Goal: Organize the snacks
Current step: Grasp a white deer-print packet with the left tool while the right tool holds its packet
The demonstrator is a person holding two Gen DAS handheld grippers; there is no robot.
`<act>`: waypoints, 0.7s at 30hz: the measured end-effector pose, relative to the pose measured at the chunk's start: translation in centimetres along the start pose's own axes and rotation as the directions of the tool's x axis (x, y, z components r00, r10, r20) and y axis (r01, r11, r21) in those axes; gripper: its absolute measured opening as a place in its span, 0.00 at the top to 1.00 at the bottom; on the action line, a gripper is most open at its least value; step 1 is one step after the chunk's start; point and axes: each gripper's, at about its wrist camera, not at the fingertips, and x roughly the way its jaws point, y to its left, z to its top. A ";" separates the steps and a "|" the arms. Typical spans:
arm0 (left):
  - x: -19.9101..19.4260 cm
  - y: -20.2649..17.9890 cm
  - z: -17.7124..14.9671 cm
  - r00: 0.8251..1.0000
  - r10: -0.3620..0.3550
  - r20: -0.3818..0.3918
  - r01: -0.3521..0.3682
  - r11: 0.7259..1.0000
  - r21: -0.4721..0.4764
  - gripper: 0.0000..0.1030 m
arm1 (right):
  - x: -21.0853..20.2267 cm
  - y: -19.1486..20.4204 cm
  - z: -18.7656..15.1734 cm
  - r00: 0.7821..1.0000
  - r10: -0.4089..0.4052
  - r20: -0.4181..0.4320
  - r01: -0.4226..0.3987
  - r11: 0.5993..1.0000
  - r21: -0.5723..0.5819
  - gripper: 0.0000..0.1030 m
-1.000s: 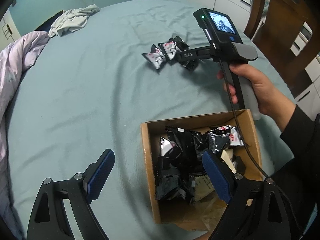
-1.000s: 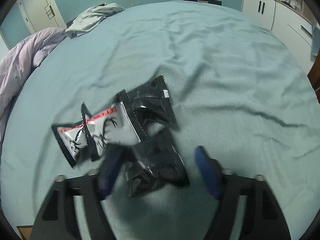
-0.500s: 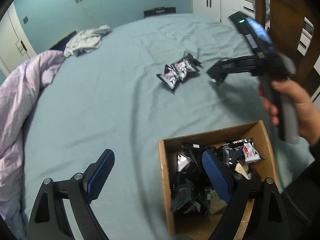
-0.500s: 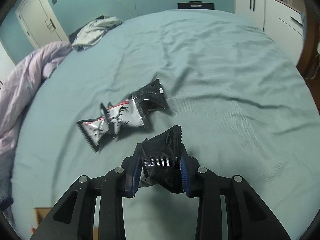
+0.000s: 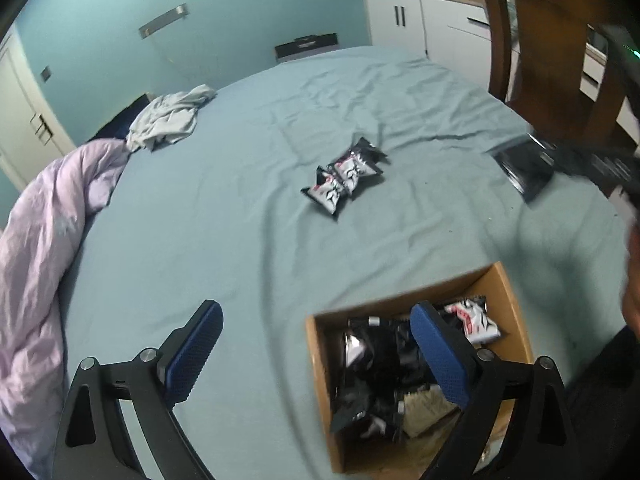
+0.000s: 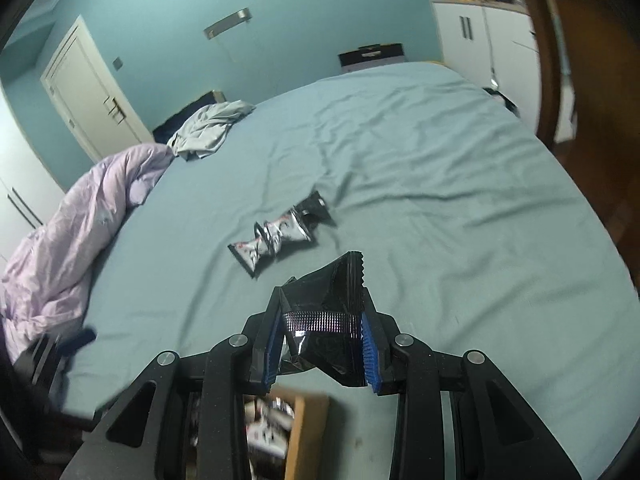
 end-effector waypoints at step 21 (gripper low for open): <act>19.7 -1.4 11.4 0.954 -0.028 -0.297 0.044 0.998 0.045 0.06 | 2.6 -1.6 0.6 0.995 -0.039 -0.090 0.049 0.993 0.108 0.69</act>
